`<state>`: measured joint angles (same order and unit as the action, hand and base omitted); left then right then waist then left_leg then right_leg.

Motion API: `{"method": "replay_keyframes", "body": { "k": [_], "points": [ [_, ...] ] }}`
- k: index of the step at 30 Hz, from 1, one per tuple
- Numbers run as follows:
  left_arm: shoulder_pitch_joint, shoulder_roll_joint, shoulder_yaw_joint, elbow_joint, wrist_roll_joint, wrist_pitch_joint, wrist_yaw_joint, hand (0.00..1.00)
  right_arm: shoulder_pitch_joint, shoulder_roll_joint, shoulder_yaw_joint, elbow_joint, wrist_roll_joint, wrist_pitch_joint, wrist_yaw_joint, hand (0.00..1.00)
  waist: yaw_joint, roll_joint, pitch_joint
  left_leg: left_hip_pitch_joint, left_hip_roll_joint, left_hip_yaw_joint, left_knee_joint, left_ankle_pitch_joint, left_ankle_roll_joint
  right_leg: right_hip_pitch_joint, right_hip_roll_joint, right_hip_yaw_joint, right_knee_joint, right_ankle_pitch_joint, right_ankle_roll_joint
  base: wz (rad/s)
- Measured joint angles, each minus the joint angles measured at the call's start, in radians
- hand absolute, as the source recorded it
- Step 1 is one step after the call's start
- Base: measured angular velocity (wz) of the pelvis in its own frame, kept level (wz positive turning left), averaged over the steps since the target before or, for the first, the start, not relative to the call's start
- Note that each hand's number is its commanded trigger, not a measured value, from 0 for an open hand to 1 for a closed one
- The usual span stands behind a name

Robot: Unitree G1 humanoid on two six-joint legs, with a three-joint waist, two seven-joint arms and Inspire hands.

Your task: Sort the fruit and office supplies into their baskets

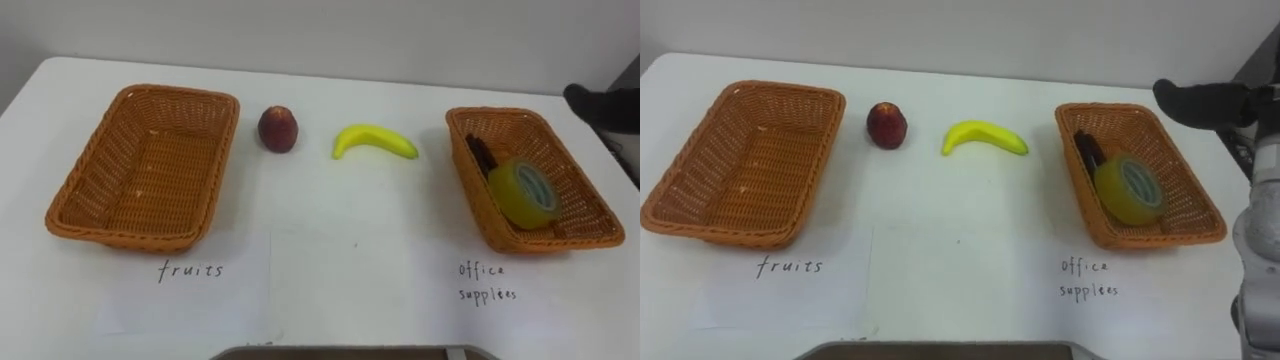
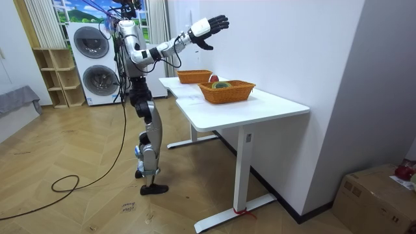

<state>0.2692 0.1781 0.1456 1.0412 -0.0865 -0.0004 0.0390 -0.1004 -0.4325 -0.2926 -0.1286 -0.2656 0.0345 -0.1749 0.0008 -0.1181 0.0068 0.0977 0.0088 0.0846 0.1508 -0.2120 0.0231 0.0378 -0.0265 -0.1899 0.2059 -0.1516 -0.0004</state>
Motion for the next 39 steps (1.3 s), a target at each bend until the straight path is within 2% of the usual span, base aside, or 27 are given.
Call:
{"method": "replay_keyframes", "body": {
  "k": [4,9,20,26,29,32,34,39],
  "points": [
    [-0.002,0.003,0.0,0.0,0.0,0.005,0.002,0.0,-0.012,0.0,0.012,0.0,-0.012,0.012,-0.01,0.0,0.01,-0.008,0.0049,-0.005,0.0,-0.003,0.0,0.0,0.0,-0.003,0.0,-0.003,-0.001,0.0,0.0,0.01],
    [-0.007,0.005,-0.002,-0.005,0.002,0.007,0.0,0.0,-0.05,0.0,0.045,0.0,-0.017,0.014,-0.01,0.0,0.011,-0.009,0.0048,-0.005,0.0,-0.005,0.002,0.0,0.0,-0.004,0.0,-0.004,-0.003,0.0,0.0,0.0],
    [-0.02,0.01,-0.032,-0.004,0.0,0.008,0.001,0.0,-0.132,0.0,0.161,-0.001,0.038,0.015,-0.005,0.0,0.044,-0.005,0.0002,-0.003,0.001,-0.007,0.008,0.0,0.0,0.001,-0.001,-0.01,-0.003,0.0,0.0,0.01],
    [-0.011,0.011,-0.04,0.001,0.001,0.008,0.023,0.0,-0.147,0.0,0.193,-0.001,0.088,0.017,0.023,0.0,0.063,-0.016,-0.0077,-0.016,-0.001,-0.028,0.012,0.0,0.0,-0.002,-0.004,-0.03,-0.002,0.0,0.0,0.09],
    [-0.002,0.011,-0.039,0.004,0.002,0.009,0.021,0.0,-0.155,0.0,0.194,-0.001,0.087,0.021,0.047,0.0,0.086,-0.019,-0.0088,-0.016,-0.001,-0.034,0.015,0.001,0.0,0.001,-0.004,-0.033,-0.002,0.0,0.0,0.01],
    [-0.002,0.011,-0.032,0.012,0.002,0.022,0.019,0.0,-0.156,0.0,0.204,0.015,0.077,0.023,0.065,0.0,0.102,-0.025,-0.0021,-0.017,-0.002,-0.043,0.016,0.001,0.0,0.004,-0.005,-0.041,-0.003,0.0,0.0,0.08],
    [-0.003,0.013,-0.032,0.018,0.002,0.043,0.022,0.0,-0.156,0.0,0.223,0.05,0.063,0.037,0.078,0.0,0.11,-0.032,-0.0009,-0.02,-0.003,-0.051,0.017,0.0,0.0,0.006,-0.007,-0.053,-0.003,0.0,0.0,0.1],
    [-0.002,0.013,-0.032,0.018,0.003,0.07,0.023,0.0,-0.156,0.0,0.241,0.09,0.063,0.065,0.114,0.0,0.117,-0.031,0.0008,-0.025,-0.004,-0.061,0.019,0.0,0.0,0.008,-0.008,-0.062,-0.004,0.0,0.0,0.1]
  ]
}}
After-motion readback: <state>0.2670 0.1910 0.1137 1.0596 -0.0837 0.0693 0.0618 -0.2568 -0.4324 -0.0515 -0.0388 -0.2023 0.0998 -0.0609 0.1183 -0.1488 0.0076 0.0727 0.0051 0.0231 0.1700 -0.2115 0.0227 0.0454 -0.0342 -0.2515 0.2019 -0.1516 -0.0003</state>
